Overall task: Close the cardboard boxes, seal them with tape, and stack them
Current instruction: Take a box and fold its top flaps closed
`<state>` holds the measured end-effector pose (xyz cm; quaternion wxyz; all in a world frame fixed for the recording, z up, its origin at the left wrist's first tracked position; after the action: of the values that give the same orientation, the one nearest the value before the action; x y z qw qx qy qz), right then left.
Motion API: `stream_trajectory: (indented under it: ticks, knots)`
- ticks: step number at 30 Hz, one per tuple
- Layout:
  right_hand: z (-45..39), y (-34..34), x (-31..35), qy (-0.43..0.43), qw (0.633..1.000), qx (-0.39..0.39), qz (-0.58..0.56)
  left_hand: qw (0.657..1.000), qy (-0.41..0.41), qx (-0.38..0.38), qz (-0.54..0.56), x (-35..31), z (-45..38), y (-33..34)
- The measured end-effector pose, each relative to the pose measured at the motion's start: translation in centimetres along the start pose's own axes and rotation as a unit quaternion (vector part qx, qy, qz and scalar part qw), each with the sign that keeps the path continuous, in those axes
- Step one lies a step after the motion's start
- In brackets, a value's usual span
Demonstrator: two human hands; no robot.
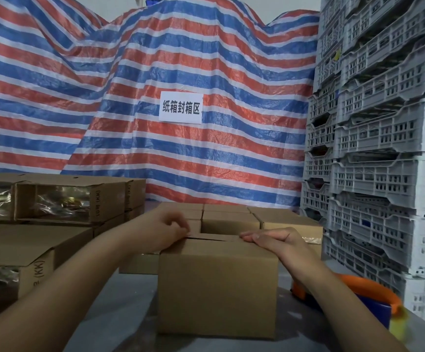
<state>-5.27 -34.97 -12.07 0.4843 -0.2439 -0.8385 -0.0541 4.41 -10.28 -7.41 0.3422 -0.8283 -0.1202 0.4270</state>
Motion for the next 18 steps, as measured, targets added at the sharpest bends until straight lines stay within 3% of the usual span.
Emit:
stream_trajectory:
  ticks: [4,7,9,12,18]
  knots:
    - [0.0,-0.1,-0.1,0.001,1.000,0.004,0.011,0.988,0.115,0.015,-0.101,-4.7,1.3,1.2]
    - [0.0,-0.2,-0.1,0.008,1.000,0.005,0.013,0.941,0.205,0.062,-0.262,-6.4,2.2,3.3]
    - [-0.1,-0.2,-0.2,0.007,1.000,0.000,0.009,0.917,0.196,0.099,-0.334,-6.2,2.6,4.4]
    - [-0.1,-0.1,-0.2,0.007,1.000,-0.001,0.007,0.921,0.175,0.097,-0.333,-4.9,2.7,5.4]
    - [0.1,0.1,0.4,0.054,0.999,0.002,-0.006,0.921,0.210,0.038,-0.327,-4.1,2.9,5.8]
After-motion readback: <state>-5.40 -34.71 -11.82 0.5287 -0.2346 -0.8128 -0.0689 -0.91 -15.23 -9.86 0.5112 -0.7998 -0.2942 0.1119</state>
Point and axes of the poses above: each hand's wrist, its own z-axis away from the middle knuckle, its own y-axis out of the palm, x = y × z, the point moved 1 cm from there along -z, towards the middle knuckle, and after that the axes turned 9 degrees about -x, right-handed, at the moved point
